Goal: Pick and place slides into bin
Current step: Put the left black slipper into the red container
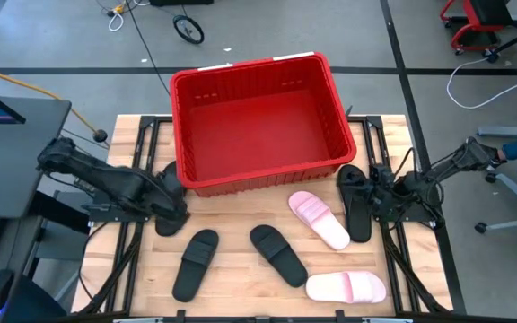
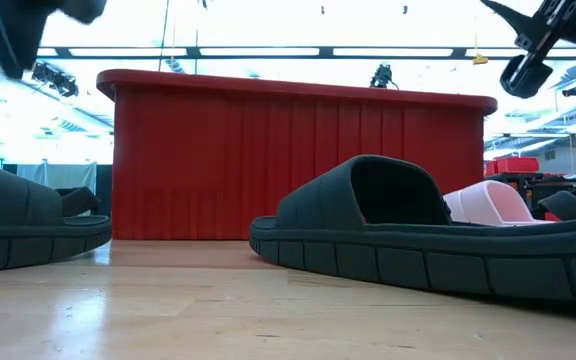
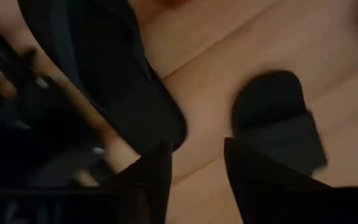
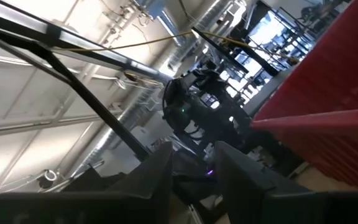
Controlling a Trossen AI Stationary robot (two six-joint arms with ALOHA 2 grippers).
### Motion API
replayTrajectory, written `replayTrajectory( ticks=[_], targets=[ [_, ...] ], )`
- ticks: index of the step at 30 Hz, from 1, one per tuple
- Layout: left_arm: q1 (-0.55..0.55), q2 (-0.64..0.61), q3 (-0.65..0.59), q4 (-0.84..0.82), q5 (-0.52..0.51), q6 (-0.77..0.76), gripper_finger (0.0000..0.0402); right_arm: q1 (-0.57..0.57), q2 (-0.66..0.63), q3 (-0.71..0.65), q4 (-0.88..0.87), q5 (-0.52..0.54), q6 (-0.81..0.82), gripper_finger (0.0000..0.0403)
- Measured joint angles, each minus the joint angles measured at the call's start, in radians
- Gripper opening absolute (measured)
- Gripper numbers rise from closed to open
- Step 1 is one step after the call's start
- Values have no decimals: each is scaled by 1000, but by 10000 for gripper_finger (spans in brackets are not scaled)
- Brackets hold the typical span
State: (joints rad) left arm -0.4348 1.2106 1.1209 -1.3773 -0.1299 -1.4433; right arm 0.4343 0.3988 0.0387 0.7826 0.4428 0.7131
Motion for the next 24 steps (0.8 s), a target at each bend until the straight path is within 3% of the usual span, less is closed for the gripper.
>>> replayTrajectory(
  ticks=[3,6,10,17,24],
  targets=[
    [-59,32,-110,136,-34,-138,176,0,22,0,0,1,22,126],
    [-101,50,-226,270,-141,-251,184,0,36,0,0,1,25,126],
    [-115,61,-346,292,-197,-373,181,0,40,0,0,4,25,126],
    [-115,60,-477,285,-270,-385,162,0,40,0,0,52,4,126],
    [-112,60,-494,331,-328,-341,157,0,39,0,0,66,49,126]
  ],
)
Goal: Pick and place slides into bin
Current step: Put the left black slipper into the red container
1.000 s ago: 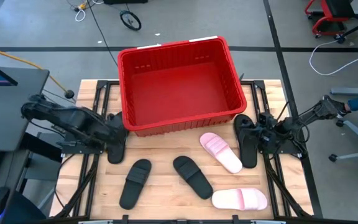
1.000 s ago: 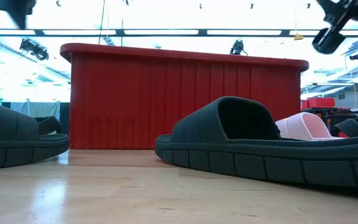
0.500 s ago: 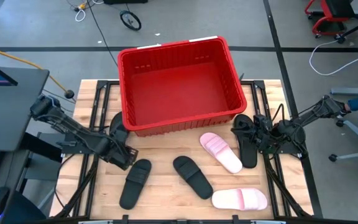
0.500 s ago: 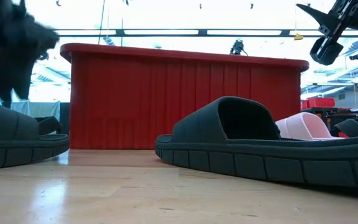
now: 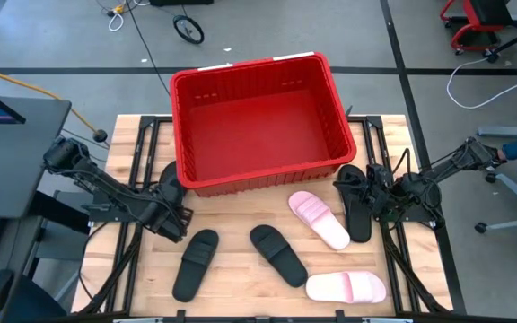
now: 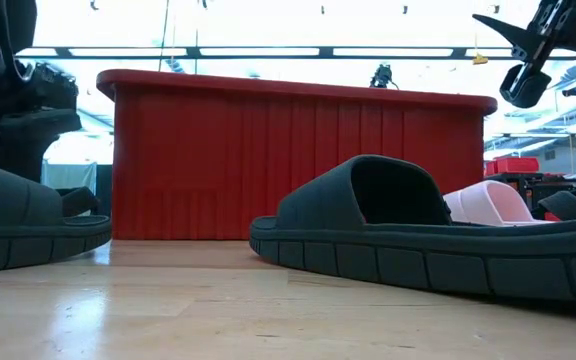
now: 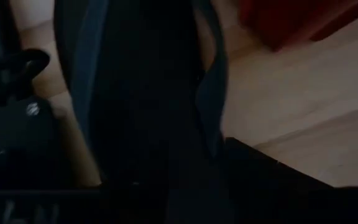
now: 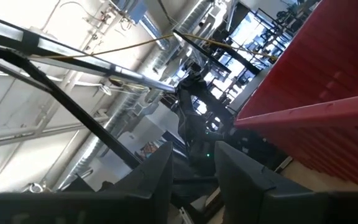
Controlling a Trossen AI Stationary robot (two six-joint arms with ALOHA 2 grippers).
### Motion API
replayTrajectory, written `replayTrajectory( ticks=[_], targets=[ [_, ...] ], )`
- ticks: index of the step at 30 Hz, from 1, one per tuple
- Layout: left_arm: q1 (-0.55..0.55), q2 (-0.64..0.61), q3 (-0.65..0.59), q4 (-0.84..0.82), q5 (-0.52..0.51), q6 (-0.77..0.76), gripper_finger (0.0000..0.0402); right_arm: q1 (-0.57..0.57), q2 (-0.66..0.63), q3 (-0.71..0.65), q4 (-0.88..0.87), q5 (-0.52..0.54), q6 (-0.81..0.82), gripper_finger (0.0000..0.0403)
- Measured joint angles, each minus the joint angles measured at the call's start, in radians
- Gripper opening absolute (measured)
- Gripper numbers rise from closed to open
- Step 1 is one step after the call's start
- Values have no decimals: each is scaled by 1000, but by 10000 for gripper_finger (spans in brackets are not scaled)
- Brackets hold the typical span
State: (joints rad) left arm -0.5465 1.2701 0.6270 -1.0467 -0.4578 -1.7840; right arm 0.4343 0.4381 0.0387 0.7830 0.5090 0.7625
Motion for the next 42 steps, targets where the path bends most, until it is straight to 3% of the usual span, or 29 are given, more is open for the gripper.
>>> replayTrajectory(
  ticks=[8,19,22,27,34,42],
  targets=[
    [0,0,-10,30,-87,-11,156,0,0,0,0,24,-3,126],
    [77,-1,-175,210,-127,-10,145,0,0,0,0,23,-4,126],
    [96,-3,-184,220,-127,-15,117,0,0,0,0,22,-4,126],
    [103,0,-147,217,-111,-6,17,0,0,0,-4,22,-5,126],
    [80,0,23,176,135,37,8,0,0,0,-11,21,-5,126],
    [-31,0,426,-71,422,-90,8,0,0,0,-12,21,-3,126]
  ],
)
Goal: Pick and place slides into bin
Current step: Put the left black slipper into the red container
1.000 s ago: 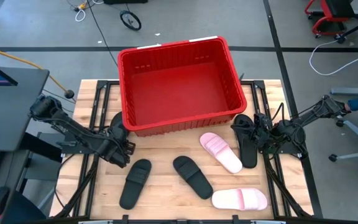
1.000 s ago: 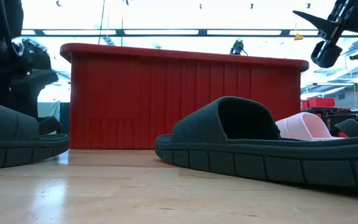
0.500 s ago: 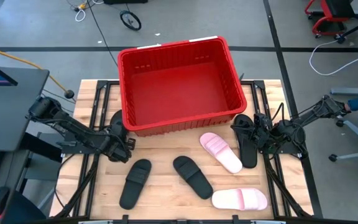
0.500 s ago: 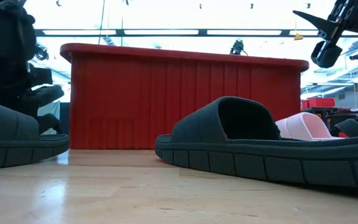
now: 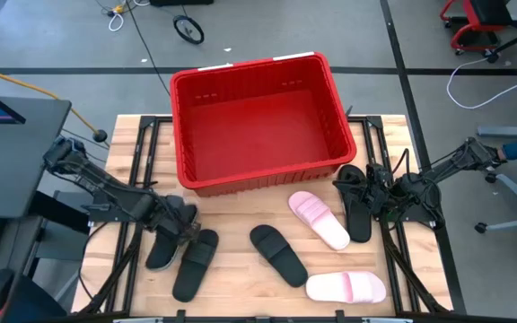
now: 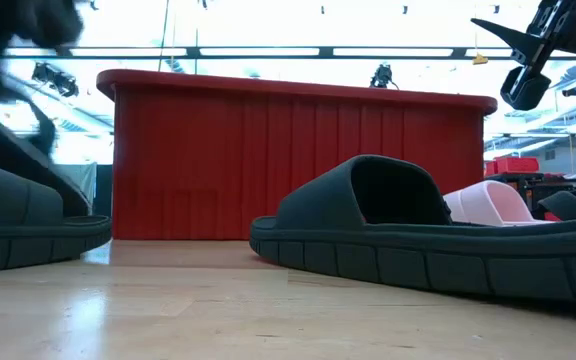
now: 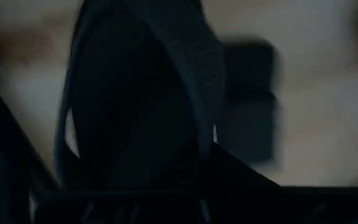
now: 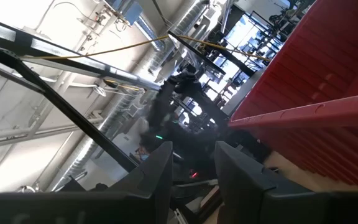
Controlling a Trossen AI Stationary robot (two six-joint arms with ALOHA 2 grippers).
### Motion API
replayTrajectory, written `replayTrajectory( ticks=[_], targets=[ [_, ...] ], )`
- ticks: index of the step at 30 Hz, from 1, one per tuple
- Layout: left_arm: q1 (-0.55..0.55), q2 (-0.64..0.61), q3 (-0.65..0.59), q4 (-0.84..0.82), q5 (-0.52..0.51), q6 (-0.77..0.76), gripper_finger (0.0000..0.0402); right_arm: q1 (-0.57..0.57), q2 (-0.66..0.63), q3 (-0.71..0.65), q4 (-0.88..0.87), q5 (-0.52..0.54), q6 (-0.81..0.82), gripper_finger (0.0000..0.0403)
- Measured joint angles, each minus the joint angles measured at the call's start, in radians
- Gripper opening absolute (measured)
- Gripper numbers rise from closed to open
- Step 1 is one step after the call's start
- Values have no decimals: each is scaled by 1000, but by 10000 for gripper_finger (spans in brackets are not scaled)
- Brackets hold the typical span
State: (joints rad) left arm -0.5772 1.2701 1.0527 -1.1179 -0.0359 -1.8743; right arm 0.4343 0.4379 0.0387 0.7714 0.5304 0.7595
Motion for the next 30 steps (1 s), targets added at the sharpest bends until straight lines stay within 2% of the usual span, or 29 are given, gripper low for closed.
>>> replayTrajectory(
  ticks=[3,7,10,13,16,18,21,25,30],
  targets=[
    [-56,0,171,-22,-27,-26,8,0,0,0,0,0,0,126],
    [-114,10,386,23,-145,10,7,0,0,0,0,0,0,126],
    [-114,53,546,19,-268,143,7,0,0,0,0,0,-1,126],
    [-70,91,691,-11,-491,364,7,0,0,0,0,2,-10,126],
    [31,130,795,-70,-700,551,7,0,0,0,0,31,-28,126],
    [129,152,833,-101,-740,648,7,0,0,0,0,62,-28,126],
    [306,164,839,-128,-746,749,7,0,0,0,0,74,-29,126],
    [559,178,769,-124,-750,823,7,0,0,0,0,74,-30,126],
    [791,220,632,-43,-649,921,7,0,0,0,-5,70,-21,126]
  ],
)
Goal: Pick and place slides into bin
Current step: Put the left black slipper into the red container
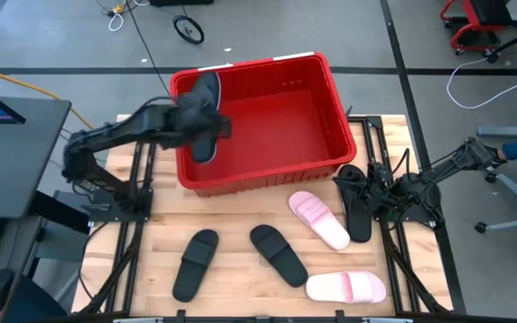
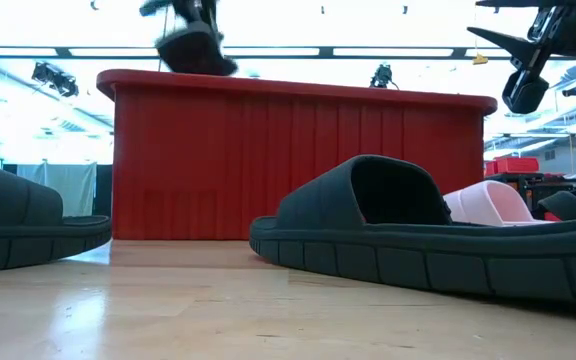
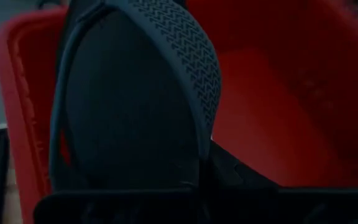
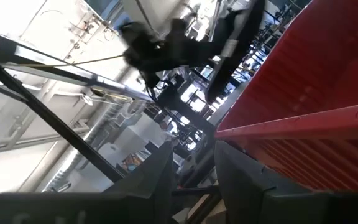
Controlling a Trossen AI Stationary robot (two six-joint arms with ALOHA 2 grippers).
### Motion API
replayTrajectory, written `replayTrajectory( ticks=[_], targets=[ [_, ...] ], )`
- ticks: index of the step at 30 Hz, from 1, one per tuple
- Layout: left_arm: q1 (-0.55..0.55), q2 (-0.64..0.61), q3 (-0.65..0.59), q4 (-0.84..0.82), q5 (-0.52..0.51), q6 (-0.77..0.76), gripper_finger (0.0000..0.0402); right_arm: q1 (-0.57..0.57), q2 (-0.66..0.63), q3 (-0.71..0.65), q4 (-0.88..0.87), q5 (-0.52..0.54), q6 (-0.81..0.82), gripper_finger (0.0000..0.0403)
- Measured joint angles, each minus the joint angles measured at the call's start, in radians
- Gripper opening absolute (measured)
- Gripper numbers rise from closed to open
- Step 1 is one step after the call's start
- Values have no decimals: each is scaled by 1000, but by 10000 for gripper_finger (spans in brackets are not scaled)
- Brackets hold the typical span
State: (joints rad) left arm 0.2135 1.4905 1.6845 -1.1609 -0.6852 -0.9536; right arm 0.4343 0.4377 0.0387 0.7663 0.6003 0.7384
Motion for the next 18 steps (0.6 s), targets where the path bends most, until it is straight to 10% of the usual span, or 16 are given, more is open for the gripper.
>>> replayTrajectory(
  ticks=[9,18],
  targets=[
    [240,141,-338,549,170,140,9,0,1,0,-28,-3,3,126],
    [367,305,-367,504,202,155,10,0,1,0,-27,-3,8,126]
  ],
)
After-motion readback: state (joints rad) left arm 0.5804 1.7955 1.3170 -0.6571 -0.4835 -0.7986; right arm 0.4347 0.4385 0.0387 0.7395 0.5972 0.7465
